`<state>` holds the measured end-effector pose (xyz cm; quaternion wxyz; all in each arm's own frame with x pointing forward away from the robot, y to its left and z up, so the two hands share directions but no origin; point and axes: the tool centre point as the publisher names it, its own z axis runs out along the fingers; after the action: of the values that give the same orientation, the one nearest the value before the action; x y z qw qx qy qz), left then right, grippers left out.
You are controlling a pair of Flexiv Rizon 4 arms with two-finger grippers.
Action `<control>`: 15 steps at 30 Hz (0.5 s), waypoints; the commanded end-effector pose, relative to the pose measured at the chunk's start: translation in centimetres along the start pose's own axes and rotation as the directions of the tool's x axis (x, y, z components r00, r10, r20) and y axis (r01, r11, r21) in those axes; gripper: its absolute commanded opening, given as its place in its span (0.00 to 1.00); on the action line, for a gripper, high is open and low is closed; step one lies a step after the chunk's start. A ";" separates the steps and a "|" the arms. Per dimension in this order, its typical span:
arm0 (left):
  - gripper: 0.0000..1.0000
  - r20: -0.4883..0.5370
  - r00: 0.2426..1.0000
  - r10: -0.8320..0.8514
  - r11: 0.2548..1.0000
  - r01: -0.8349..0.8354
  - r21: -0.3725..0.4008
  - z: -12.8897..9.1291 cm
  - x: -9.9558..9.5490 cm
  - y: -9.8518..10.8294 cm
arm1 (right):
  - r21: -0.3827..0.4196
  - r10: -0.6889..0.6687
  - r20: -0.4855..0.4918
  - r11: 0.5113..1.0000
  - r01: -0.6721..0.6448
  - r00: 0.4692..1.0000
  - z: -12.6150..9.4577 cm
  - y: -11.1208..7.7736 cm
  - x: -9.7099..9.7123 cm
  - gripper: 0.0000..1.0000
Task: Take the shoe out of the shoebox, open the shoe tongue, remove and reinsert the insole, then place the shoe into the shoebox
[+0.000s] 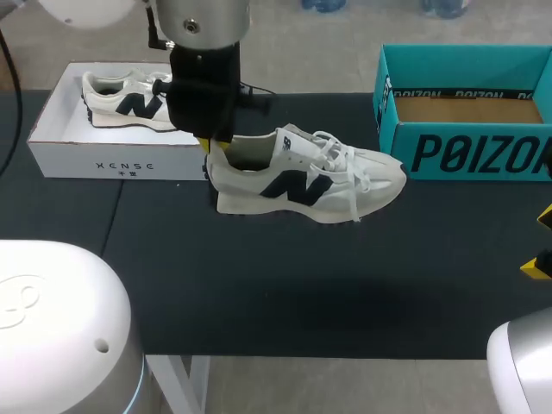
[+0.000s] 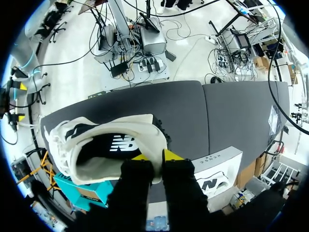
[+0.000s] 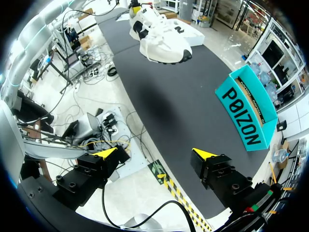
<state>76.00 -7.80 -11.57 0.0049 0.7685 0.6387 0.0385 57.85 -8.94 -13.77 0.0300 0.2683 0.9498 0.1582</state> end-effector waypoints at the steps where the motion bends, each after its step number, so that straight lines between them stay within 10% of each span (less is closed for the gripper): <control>1: 0.00 -0.002 1.000 -0.003 1.000 0.003 -0.008 0.3 -0.2 -0.1 | 0.008 0.001 -0.006 1.000 0.000 1.000 -0.2 0.3 -0.2 1.00; 15: 0.00 -0.018 0.999 -0.047 0.999 0.047 -0.003 7.3 -2.1 0.6 | 0.008 0.001 -0.006 1.000 0.000 1.000 -0.2 0.3 -0.2 1.00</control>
<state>75.88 -8.94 -16.52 0.0039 0.7542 0.6547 0.0492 57.85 -8.94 -13.77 0.0300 0.2683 0.9498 0.1582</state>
